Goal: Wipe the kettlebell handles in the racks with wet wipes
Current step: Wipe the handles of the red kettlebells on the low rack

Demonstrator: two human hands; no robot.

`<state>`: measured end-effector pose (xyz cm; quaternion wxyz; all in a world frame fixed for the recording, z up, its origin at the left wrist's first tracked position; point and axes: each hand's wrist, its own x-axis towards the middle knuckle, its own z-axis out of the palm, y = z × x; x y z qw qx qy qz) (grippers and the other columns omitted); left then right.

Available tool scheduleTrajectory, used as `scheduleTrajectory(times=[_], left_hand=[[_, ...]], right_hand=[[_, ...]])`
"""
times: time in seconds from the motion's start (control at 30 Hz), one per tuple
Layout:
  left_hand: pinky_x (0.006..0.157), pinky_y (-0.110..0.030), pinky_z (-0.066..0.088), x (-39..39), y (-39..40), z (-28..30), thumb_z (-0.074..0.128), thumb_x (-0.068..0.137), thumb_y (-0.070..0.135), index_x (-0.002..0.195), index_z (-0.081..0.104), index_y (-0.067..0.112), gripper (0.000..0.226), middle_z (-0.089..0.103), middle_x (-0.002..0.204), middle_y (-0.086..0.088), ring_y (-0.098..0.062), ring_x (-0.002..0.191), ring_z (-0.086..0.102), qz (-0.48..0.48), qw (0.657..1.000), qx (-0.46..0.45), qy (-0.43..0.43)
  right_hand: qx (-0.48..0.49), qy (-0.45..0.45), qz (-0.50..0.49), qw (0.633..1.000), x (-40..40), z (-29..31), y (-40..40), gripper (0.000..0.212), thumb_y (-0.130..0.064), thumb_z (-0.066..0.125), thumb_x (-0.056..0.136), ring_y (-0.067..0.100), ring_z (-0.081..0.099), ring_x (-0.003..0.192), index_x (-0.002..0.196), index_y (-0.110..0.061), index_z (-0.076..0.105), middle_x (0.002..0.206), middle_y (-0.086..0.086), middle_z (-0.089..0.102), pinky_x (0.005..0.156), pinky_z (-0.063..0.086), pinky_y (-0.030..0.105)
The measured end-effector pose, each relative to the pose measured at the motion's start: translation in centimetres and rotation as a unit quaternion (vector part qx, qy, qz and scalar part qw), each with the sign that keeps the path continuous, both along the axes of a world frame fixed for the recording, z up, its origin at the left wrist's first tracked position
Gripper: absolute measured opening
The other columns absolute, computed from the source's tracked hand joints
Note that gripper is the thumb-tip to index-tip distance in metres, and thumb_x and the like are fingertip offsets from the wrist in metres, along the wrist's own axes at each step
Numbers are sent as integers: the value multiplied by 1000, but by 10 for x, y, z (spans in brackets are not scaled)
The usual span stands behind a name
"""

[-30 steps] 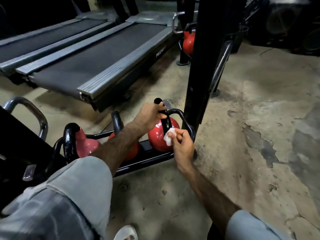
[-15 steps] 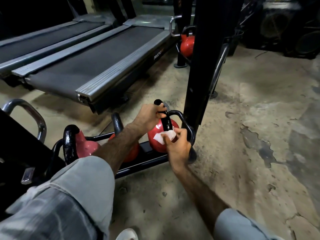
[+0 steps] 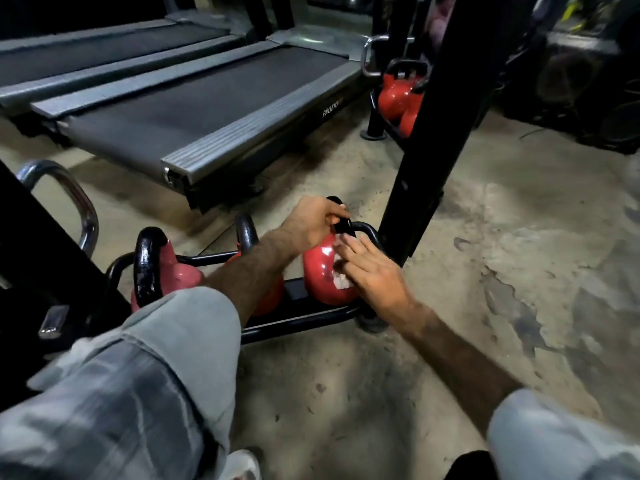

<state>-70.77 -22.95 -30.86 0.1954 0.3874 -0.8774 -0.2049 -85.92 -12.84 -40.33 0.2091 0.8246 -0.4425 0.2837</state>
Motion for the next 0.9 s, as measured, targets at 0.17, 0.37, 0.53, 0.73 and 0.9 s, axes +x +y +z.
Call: scheduleTrajectory(times=[0.17,0.37,0.53,0.73,0.9], left_hand=[[93,-24,46,-2,-19,11,53,89,2,107,72,13,28,72,108,-6,-20,102,65,-22,999,-5,-38],[95,-24,44,-6,-24,11,65,87,14,108,72,12,22,71,112,-4,-17,107,63,-54,997,3,-51],[92,-23,46,-1,-27,5,60,88,9,108,73,16,24,72,111,-3,-16,104,65,-43,998,-25,-25],[93,-9,34,1,-27,2,61,90,13,112,71,18,25,67,122,1,-11,117,58,-54,998,-19,-21],[92,-3,30,2,-29,0,56,91,5,113,71,16,28,65,124,-1,-10,119,57,-55,998,-15,-9]], right_hand=[[79,166,33,982,-6,38,-18,9,-15,67,84,33,54,111,89,-11,73,103,11,64,97,46,46],[110,385,107,910,-10,33,-20,12,-12,66,79,25,65,105,85,-17,76,95,0,72,113,27,45],[108,412,44,904,-6,73,-40,23,-15,62,73,29,63,94,94,-13,71,87,4,68,119,17,54],[127,456,94,876,-12,66,-35,27,-17,58,78,29,60,103,103,-14,68,98,4,68,115,25,56],[114,411,94,900,-5,57,-34,24,-17,51,83,30,60,96,99,-11,67,92,6,67,114,26,55]])
